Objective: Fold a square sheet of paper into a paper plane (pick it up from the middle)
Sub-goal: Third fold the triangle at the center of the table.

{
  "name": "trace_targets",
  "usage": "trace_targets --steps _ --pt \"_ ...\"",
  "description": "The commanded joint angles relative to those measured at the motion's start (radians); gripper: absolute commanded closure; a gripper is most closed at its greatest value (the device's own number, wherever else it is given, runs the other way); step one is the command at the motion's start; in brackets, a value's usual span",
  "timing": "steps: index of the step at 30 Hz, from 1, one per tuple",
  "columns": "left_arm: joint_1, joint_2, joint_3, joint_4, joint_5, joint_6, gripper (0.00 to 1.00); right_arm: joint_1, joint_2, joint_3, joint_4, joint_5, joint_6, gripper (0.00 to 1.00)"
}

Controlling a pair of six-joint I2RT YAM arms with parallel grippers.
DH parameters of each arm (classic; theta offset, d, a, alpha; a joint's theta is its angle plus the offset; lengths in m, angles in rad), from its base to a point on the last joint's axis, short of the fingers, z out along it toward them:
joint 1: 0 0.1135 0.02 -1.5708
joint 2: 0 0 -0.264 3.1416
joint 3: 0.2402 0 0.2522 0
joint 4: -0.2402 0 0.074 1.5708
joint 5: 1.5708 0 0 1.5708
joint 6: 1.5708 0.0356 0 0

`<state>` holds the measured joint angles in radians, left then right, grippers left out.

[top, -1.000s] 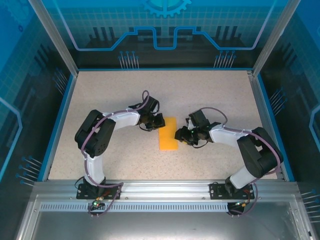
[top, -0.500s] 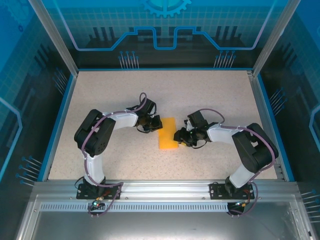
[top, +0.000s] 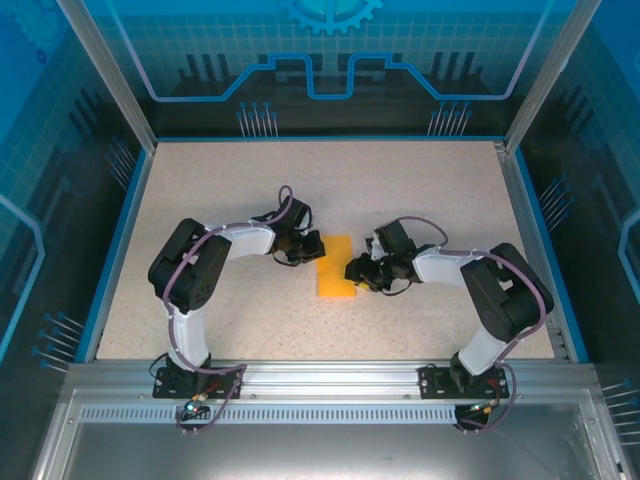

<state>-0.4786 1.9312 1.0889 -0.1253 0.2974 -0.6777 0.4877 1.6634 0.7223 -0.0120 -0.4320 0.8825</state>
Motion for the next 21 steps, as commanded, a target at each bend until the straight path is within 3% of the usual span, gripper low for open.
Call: trace_targets --steps 1,15,21 --pt "0.005 0.026 -0.034 -0.024 0.008 0.022 0.91 -0.031 0.019 0.022 0.027 -0.037 0.003 0.61" --pt "0.004 -0.005 -0.036 -0.013 0.026 0.055 0.85 -0.064 0.082 0.04 0.073 -0.112 -0.003 0.75" --pt "0.003 -0.116 -0.035 -0.038 0.014 0.159 0.65 -0.069 0.075 0.04 0.067 -0.12 -0.006 0.83"
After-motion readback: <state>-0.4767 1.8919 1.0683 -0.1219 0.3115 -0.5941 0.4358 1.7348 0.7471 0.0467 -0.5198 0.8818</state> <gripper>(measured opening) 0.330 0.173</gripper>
